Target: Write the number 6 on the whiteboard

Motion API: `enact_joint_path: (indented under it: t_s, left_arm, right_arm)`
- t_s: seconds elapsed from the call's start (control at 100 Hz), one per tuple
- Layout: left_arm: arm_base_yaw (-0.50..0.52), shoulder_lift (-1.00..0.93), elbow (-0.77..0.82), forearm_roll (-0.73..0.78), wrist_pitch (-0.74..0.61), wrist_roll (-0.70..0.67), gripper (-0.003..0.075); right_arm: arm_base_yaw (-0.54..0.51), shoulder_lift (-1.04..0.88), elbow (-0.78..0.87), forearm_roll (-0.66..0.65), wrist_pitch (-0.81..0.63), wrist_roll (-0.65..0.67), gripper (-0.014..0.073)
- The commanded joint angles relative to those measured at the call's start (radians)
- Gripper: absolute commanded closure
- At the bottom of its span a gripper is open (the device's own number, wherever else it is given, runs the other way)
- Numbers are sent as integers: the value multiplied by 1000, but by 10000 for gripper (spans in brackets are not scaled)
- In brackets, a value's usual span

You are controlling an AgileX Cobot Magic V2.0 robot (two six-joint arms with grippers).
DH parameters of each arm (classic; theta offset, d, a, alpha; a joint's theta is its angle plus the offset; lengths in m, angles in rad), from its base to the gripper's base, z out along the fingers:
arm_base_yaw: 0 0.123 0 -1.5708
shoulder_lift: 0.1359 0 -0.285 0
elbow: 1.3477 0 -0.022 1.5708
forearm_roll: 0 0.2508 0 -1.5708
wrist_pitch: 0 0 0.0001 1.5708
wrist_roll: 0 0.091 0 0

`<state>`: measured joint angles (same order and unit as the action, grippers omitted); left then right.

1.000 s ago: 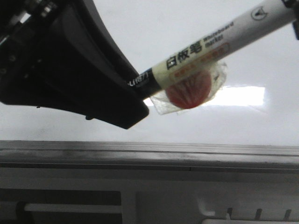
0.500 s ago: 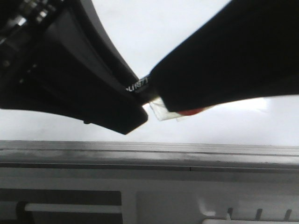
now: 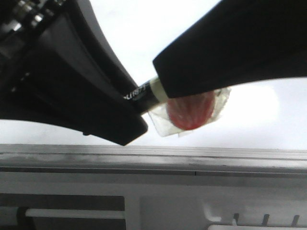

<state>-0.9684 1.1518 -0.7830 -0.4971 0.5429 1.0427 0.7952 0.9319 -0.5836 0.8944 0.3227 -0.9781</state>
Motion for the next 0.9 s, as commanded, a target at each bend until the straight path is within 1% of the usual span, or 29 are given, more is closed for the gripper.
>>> enact_joint_path:
  t_s: [0.0, 0.01, 0.03, 0.04, 0.05, 0.07, 0.1, 0.11, 0.14, 0.19, 0.26, 0.35, 0.48, 0.54, 0.59, 0.66, 0.75, 0.77, 0.89]
  left_arm:
    - [-6, -25, -36, -57, -77, -10, 531]
    - [-6, -29, -36, -62, -77, -10, 493]
    - [-6, -30, -36, -72, -77, -10, 455]
    - [-6, -35, -36, -76, -77, -13, 415]
    - [-6, -38, -36, -82, -77, -14, 395]
    - [-6, -46, -36, -90, -81, -24, 319]
    - [-6, -55, -36, -97, -83, -32, 268]
    - [-6, -62, -36, -98, -86, -36, 237]
    - [-5, -81, -36, -102, -93, -46, 181]
    - [0, -110, -36, -102, -102, -79, 161]
    - [19, -174, -36, -102, -107, -146, 189]
    - [63, -280, -11, -102, -116, -217, 251]
    - [136, -463, 83, -104, -192, -334, 344]
    - [163, -536, 146, -104, -230, -386, 391]
    - [183, -594, 199, -104, -262, -423, 442]
    - [206, -659, 270, -130, -305, -452, 540]
    - [219, -719, 343, -211, -352, -454, 719]
    - [219, -725, 356, -220, -359, -454, 743]
    - [219, -743, 391, -253, -379, -454, 739]
  right_arm:
    - [3, -23, -31, 39, -18, 1, 657]
    - [3, -25, -31, 39, -18, 1, 657]
    - [3, -31, -31, 39, -18, 1, 657]
    - [3, -33, -31, 39, -18, 1, 657]
    - [3, -38, -31, 37, -20, 1, 657]
    - [3, -46, -31, 35, -22, 1, 657]
    - [3, -55, -30, 30, -24, 1, 657]
    - [3, -58, -30, 27, -24, 1, 657]
    - [3, -72, -30, 13, -24, 1, 657]
    - [-4, -92, -30, 4, -22, 1, 657]
    - [-25, -123, -30, 2, -3, 1, 657]
    - [-70, -170, -27, -31, 24, 11, 652]
    - [-164, -237, -27, -170, 47, 60, 652]
    - [-214, -256, -27, -223, 21, 64, 652]
    - [-253, -263, -27, -229, -20, 64, 652]
    - [-298, -265, -27, -229, -83, 62, 653]
    - [-333, -255, -27, -237, -134, 60, 655]
    - [-335, -251, -27, -237, -135, 60, 658]
    - [-337, -222, -27, -237, -125, 60, 659]
